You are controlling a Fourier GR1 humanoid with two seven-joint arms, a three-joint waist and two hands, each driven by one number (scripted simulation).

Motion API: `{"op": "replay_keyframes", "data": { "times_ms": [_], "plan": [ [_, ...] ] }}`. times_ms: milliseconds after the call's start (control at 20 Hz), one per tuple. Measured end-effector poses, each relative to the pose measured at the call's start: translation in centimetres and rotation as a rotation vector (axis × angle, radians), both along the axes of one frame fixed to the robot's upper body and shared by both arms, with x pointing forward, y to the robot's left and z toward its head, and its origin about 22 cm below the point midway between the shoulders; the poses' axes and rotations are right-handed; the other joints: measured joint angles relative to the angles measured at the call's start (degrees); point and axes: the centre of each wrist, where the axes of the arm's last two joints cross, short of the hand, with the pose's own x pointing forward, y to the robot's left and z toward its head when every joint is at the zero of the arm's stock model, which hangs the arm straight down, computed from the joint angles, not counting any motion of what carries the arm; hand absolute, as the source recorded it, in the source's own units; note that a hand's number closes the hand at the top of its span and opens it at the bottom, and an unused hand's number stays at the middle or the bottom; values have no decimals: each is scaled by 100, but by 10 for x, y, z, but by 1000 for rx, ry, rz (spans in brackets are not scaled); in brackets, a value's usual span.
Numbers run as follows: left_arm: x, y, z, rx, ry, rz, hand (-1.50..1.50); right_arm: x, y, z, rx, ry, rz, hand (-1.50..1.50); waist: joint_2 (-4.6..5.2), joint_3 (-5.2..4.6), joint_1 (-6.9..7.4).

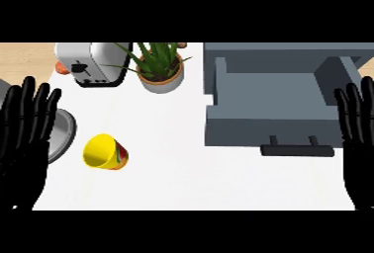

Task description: Pick up the cup, place it into the drawer and close the drawer

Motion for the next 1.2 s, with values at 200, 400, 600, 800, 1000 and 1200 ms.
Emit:
{"op": "replay_keyframes", "data": {
  "times_ms": [200,400,600,800,1000,1200],
  "plan": [
    [-1,16,-2,18,13,-73,-150,1,-3,0,2,1,24,-150,-15,-110,-61],
    [-3,35,-15,-54,115,-165,-150,5,0,-6,-37,59,85,-150,-8,-157,-55],
    [-1,58,-26,-149,224,-187,-150,13,0,-3,-63,128,145,-150,-12,-171,-65],
    [7,81,-46,-187,278,-188,-150,22,2,-2,-70,153,170,-150,-15,-174,-93],
    [15,90,-65,-173,330,-148,-150,33,-6,1,-72,161,184,-150,-17,-176,-106],
    [22,99,-84,-164,373,-124,-150,39,-11,-1,-81,146,189,-150,-16,-175,-114]
  ]
}}
